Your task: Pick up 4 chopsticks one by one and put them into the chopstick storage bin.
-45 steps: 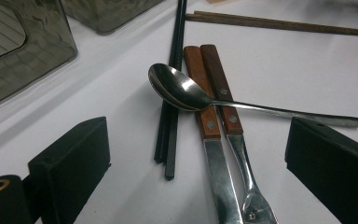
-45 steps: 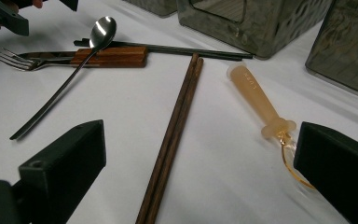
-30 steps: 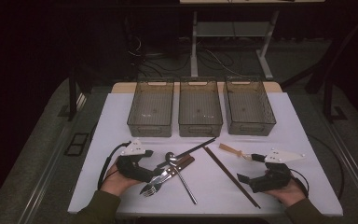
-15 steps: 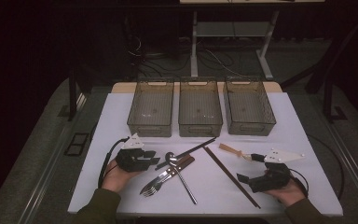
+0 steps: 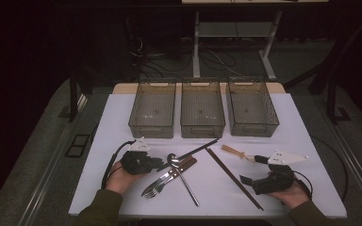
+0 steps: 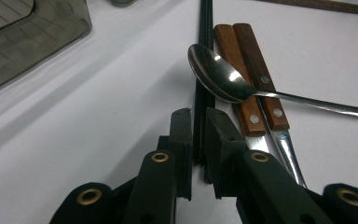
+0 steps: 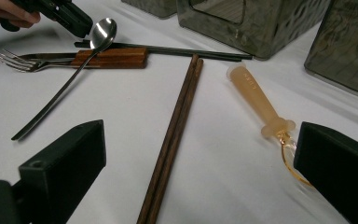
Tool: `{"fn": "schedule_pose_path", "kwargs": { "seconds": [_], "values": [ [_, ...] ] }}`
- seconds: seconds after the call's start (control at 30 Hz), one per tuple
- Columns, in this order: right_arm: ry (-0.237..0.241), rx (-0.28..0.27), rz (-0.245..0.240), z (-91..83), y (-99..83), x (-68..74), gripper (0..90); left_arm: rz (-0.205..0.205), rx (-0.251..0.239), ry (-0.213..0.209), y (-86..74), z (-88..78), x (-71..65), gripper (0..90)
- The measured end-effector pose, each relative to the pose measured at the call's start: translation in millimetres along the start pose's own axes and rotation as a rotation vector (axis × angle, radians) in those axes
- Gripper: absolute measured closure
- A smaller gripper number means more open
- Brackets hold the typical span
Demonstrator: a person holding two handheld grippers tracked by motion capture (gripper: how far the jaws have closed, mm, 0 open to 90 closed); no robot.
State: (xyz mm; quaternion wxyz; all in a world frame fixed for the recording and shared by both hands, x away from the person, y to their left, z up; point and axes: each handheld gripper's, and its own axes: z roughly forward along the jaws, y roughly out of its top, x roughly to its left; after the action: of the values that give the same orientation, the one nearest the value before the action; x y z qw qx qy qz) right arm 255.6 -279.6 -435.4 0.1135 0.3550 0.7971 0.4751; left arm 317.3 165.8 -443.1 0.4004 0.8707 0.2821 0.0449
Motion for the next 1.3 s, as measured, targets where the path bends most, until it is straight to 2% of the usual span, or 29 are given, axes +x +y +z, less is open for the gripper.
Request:
{"fn": "schedule_pose_path", "kwargs": {
  "seconds": [0.13, 0.27, 0.53, 0.77, 1.13, 1.3],
  "values": [
    [0.000, 0.001, 0.004, 0.7, 0.1, -0.3, 2.2, 0.014, 0.013, -0.006, -0.2, 1.9, 1.2, 81.3],
    [0.001, -0.002, 0.003, 0.4, -0.1, -0.2, 2.2, 0.012, 0.020, -0.004, -0.3, 3.5, -0.1, 81.7],
    [0.000, -0.001, 0.005, 0.4, 0.0, -0.6, 2.2, 0.041, 0.048, 0.035, -0.7, 5.1, 0.8, 81.1],
    [0.000, -0.002, 0.005, 0.3, 0.0, -0.7, 2.2, 0.064, 0.046, 0.046, -1.0, 6.1, 0.0, 81.5],
    [0.002, -0.004, 0.005, -0.4, 0.2, -0.5, 2.2, 0.088, 0.045, 0.019, -1.8, 4.5, 1.4, 84.2],
    [0.002, -0.005, 0.005, -0.8, 0.2, -0.8, 2.2, 0.084, 0.044, 0.011, -4.8, -5.1, 4.2, 84.2]
  ]
}}
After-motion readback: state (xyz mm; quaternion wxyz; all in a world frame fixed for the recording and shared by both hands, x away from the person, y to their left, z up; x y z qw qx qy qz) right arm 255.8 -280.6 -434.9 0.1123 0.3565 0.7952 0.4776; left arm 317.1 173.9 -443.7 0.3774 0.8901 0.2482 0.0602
